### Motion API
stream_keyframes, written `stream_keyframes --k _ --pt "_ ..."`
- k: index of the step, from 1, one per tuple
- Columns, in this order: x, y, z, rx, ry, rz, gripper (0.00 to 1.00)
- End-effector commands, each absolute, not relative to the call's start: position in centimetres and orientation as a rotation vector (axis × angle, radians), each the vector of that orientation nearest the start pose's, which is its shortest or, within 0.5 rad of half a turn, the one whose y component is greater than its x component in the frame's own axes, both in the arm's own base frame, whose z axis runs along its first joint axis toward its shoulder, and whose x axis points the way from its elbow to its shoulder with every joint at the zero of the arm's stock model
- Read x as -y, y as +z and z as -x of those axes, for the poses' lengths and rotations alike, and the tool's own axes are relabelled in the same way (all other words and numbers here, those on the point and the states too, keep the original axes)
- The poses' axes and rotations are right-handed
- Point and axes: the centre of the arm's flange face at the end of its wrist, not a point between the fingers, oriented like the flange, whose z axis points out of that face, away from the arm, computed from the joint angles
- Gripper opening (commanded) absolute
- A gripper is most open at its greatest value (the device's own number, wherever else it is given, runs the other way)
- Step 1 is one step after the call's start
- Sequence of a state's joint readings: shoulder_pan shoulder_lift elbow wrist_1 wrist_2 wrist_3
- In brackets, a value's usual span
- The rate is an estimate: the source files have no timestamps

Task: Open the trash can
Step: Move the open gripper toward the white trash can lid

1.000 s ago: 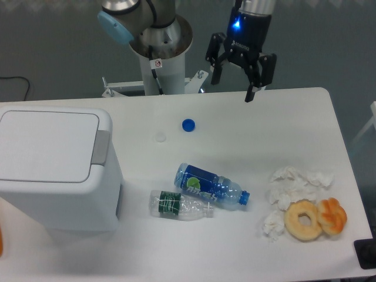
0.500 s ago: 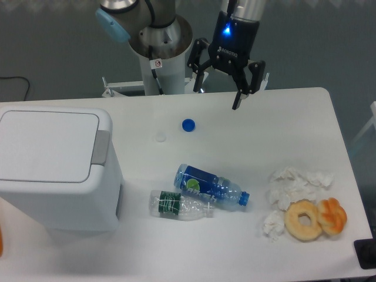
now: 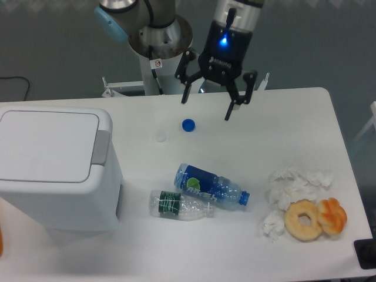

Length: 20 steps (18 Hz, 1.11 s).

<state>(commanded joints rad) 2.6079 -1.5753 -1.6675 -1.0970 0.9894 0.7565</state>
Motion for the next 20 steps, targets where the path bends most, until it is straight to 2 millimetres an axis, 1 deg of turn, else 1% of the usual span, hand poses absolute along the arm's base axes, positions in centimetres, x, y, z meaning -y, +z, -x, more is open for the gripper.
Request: stream_keyframes --k 3,5,6,8,12,18,20 --pt "-44.2 50.2 33.7 0.175 -0.119 2.458 1.0" --pt "-44.8 50.5 33.3 0.193 -0.134 2.454 1.0" --pt "-45.0 50.4 33.3 0.215 -0.144 2.452 1.0" --pt "-45.6 50.6 32.6 0.234 -0.182 2.432 1.0" --pt "-46.4 50.8 32.5 0.294 -0.25 2.368 1.0" --pt "-47.6 50.0 31.6 0.278 -0.283 2.378 1.0" --pt "-48.4 49.8 30.8 0.272 -0.297 2.382 1.0"
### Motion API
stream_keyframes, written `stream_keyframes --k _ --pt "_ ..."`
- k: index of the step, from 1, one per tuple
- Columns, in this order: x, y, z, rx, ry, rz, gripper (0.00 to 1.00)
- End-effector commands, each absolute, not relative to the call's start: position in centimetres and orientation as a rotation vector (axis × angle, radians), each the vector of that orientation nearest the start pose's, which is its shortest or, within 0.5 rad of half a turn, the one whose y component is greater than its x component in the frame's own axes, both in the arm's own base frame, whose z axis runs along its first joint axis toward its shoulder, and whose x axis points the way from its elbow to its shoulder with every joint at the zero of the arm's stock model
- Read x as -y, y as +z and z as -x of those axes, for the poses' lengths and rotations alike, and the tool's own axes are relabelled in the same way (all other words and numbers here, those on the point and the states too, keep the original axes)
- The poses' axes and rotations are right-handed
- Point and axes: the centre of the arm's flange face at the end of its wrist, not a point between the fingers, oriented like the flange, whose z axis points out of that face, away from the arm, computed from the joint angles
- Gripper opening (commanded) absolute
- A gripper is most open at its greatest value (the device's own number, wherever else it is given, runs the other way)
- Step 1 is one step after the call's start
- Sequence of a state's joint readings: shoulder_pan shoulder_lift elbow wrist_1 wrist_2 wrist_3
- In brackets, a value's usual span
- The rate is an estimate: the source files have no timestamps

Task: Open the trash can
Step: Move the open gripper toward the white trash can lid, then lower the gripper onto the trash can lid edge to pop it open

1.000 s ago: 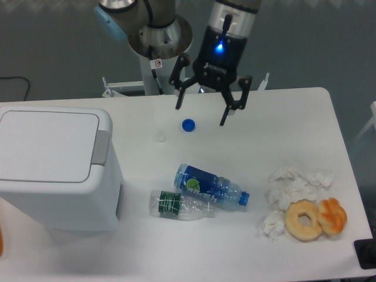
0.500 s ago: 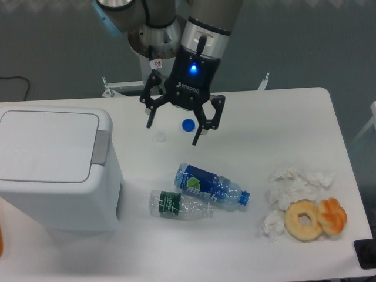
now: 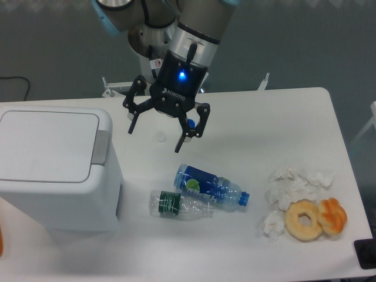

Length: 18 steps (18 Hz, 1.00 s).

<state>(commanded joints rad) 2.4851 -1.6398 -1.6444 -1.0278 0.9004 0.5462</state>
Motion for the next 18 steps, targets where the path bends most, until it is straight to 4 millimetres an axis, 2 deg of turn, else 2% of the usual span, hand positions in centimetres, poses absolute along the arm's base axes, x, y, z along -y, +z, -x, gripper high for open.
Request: stream_keyframes --k 4,10,18 --pt "-48.6 49.6 30.7 0.267 -0.303 2.384 1.0" --pt "-50.3 48.4 29.8 0.226 -0.315 2.39 1.0" --pt "-50.7 47.6 29.5 0.221 -0.328 2.401 1.0"
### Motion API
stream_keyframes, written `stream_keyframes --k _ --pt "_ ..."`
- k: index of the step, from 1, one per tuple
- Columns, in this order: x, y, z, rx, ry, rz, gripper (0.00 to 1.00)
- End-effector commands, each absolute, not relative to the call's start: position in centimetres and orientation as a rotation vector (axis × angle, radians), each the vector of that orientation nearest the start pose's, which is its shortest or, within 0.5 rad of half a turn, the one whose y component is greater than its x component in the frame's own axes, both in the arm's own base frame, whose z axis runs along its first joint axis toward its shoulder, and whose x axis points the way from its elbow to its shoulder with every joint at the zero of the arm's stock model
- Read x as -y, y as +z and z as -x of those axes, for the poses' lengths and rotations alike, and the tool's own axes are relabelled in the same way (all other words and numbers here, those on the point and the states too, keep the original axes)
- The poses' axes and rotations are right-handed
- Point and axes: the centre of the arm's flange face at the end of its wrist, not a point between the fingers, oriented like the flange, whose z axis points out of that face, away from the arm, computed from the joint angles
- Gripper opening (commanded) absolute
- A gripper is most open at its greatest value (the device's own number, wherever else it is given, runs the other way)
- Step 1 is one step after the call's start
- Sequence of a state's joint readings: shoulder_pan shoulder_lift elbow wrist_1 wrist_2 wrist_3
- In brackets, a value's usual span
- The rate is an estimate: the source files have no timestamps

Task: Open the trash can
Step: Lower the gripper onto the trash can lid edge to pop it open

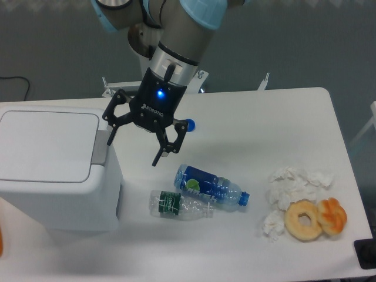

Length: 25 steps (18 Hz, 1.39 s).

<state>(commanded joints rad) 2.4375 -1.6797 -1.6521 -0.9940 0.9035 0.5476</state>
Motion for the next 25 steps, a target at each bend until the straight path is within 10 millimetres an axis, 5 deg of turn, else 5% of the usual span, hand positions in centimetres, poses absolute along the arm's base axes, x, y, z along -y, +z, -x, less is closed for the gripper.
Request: stream_keyframes --k 25 --pt "-51.8 45.7 28.9 0.201 -0.357 2.425 1.0"
